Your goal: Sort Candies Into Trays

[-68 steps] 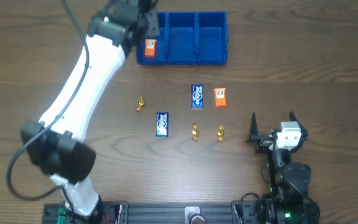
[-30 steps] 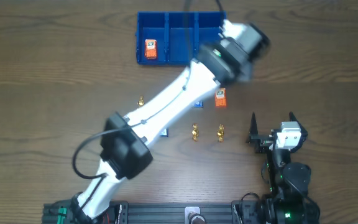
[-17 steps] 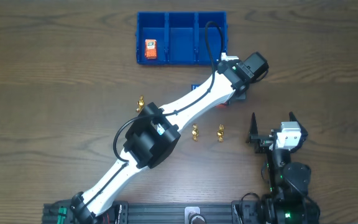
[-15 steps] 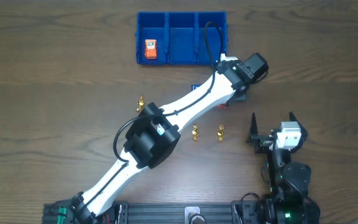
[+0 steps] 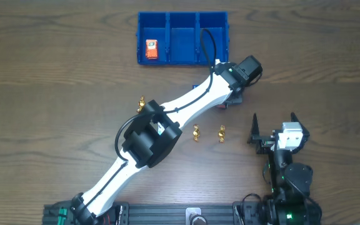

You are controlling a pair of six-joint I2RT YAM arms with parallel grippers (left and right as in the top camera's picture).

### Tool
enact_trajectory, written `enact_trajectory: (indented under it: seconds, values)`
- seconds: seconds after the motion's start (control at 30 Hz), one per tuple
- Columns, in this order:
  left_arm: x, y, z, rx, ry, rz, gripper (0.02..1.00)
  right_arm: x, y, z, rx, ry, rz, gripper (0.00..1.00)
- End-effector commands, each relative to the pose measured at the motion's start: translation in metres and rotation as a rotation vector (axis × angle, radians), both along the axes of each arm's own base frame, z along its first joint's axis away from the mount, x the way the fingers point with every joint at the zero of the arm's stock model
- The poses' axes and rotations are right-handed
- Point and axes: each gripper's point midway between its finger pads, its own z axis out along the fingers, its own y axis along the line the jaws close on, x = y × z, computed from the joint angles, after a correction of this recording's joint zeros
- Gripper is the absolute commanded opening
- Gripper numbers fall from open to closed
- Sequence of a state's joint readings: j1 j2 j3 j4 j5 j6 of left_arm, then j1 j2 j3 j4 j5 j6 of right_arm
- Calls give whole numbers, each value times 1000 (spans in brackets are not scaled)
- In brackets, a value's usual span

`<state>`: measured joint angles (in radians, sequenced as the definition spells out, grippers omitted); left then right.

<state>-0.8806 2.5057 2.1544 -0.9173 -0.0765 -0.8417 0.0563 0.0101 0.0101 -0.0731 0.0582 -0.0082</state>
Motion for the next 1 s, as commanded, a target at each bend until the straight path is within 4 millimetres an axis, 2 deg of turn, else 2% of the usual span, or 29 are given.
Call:
enact_trajectory:
  seconds: [0.03, 0.1, 0.17, 0.23, 0.3, 0.4, 0.47, 0.5, 0.57, 0.63, 0.77, 0.9, 1.0]
  values:
    - [-4, 4, -5, -3, 32, 13, 329, 0, 1, 0, -8, -2, 5, 998]
    - [-4, 4, -4, -4, 32, 13, 321, 0, 1, 0, -8, -2, 5, 998]
    - [0, 3, 10, -16, 4, 16, 323, 0, 1, 0, -8, -2, 5, 998]
    - [12, 6, 42, -28, -76, 16, 327, 0, 1, 0, -8, -2, 5, 998]
    - [31, 15, 87, -40, -184, -1, 336, 0, 1, 0, -8, -2, 5, 998]
    - [63, 41, 153, -63, -315, -15, 343, 0, 1, 0, -8, -2, 5, 998]
    - [87, 72, 193, -74, -384, -3, 338, 0, 1, 0, -8, -2, 5, 998]
    - [99, 90, 208, -75, -410, 7, 338, 0, 1, 0, -8, -2, 5, 998]
    - [119, 125, 225, -73, -437, 21, 338, 0, 1, 0, -8, -2, 5, 998]
    - [135, 152, 225, -65, -432, 36, 345, 0, 1, 0, -8, -2, 5, 998]
    - [159, 194, 195, -55, -362, 36, 351, 0, 1, 0, -8, -2, 5, 998]
    - [174, 219, 158, -64, -284, 43, 345, 0, 1, 0, -8, -2, 5, 998]
    - [178, 221, 134, -65, -240, 9, 340, 0, 1, 0, -8, -2, 5, 998]
